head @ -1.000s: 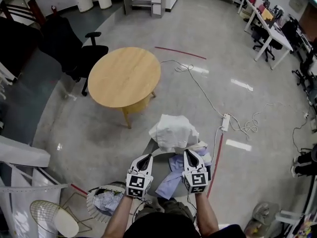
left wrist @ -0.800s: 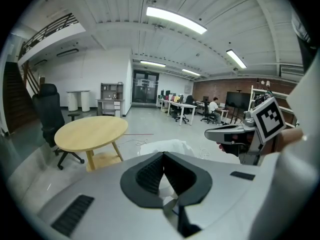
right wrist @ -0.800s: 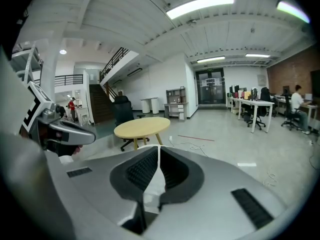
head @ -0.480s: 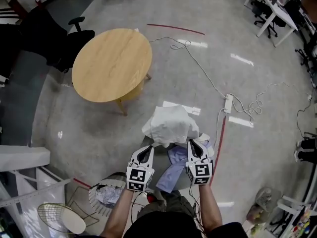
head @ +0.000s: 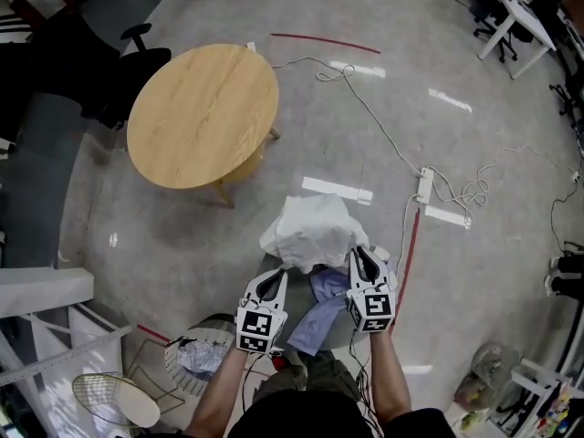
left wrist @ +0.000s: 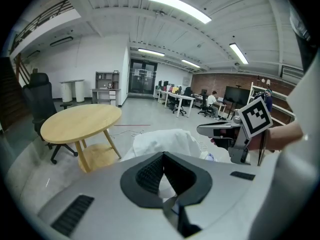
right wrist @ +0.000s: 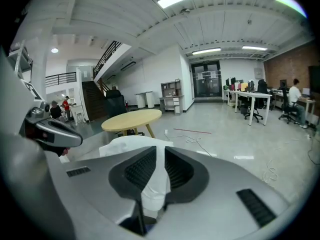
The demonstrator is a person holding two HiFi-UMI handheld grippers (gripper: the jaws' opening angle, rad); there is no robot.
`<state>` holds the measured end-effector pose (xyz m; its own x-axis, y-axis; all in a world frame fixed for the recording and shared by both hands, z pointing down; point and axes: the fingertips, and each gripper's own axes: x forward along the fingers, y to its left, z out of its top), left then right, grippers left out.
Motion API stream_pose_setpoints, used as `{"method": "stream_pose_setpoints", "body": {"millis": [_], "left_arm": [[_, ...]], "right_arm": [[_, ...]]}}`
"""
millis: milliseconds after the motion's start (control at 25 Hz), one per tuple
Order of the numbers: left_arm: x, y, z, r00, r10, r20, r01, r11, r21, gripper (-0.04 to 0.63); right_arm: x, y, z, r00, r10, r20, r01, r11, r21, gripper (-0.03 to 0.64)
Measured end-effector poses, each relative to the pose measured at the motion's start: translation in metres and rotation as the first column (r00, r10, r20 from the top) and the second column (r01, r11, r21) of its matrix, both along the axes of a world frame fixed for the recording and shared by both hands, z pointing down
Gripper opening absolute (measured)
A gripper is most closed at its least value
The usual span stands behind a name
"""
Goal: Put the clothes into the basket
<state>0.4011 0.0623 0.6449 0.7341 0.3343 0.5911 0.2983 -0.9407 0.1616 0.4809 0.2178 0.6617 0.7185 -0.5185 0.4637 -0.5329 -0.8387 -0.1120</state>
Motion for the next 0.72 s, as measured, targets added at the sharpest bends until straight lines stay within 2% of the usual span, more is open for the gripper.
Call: {"method": "stream_pose_setpoints", "body": {"millis": [40, 80, 280, 480, 720], "left_arm": [[0.000, 0.001, 0.001, 1.000, 0.001, 0.003, -0.001, 1.000, 0.000, 0.008], [0.000, 0.001, 0.002, 1.000, 0.002, 0.006, -0.002, 1.000, 0.000, 0.007], [-0.002, 0.006, 0.006, 1.000, 0.014, 0.017, -0.014, 1.000, 0.003, 0.008], [-0.006, 0.005, 0.012, 0.999, 0.014, 0.036, -0.014, 1.000, 0.013, 0.008], [-0.009, -0.003, 0.016, 0.999, 0.001, 0.045, -0.002, 1.000, 0.030, 0.008]], "right_arm": [[0.003, -0.001, 0.003, 1.000, -0.007, 0.009, 0.007, 1.000, 0.005, 0.078], [0.005, -0.002, 0.006, 1.000, -0.015, 0.021, 0.015, 1.000, 0.010, 0.160], [0.019, -0.003, 0.030, 0.997, -0.019, 0.071, 0.020, 1.000, -0.013, 0.248], [0.029, 0.001, 0.051, 0.995, 0.001, 0.100, 0.002, 1.000, -0.023, 0.300], [0.034, 0.000, 0.070, 0.990, -0.017, 0.141, 0.024, 0.999, -0.045, 0.313]]}}
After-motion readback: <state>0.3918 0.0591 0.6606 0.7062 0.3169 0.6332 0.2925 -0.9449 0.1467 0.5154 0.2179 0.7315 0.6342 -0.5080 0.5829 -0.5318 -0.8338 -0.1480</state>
